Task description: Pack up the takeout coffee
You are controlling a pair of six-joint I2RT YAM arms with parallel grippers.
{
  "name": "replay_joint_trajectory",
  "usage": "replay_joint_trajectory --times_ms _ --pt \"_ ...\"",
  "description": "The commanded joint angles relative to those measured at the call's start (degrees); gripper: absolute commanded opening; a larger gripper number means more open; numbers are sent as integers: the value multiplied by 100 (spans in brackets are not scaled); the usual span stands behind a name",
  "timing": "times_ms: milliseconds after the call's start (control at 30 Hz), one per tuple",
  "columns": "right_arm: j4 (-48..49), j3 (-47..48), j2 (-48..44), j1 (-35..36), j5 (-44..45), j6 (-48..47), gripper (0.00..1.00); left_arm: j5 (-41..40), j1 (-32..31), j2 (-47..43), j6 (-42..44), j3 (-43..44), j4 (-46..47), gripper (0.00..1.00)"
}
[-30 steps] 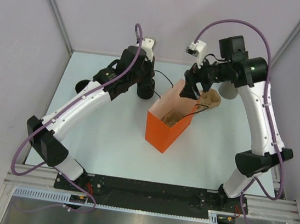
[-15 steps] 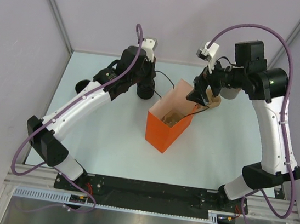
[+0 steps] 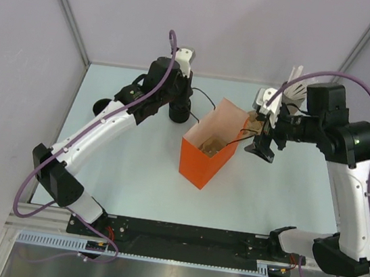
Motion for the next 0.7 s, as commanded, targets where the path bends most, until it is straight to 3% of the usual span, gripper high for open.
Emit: replay_joint_trajectory --times_ms 0,67,300,400,500,533,600,633,667 --pt "-159 -403 -221 -12 56 -596 100 243 -1 -275 196 13 168 0" --pt "-28 -676 -326 5 47 -597 100 365 -1 -284 239 22 160 0" --pt "1868 -1792 -748 137 487 -237 100 595 -27 -258 310 13 168 0" --pt "2240 -1986 -731 137 531 -192 94 700 -36 -240 345 39 142 0" --pt "2320 -1977 -599 146 540 -140 76 900 -36 -231 389 83 124 0" --pt "2346 -1977 -573 155 522 -113 63 946 -36 -231 415 101 116 0" --pt "2364 -1977 -590 146 470 -113 47 1034 -36 -214 459 188 89 0" --pt "2364 -1986 -634 155 400 -113 30 1052 -36 -214 520 310 63 0" --pt "2355 -1977 -660 164 355 -104 20 1069 -36 -214 556 399 37 0"
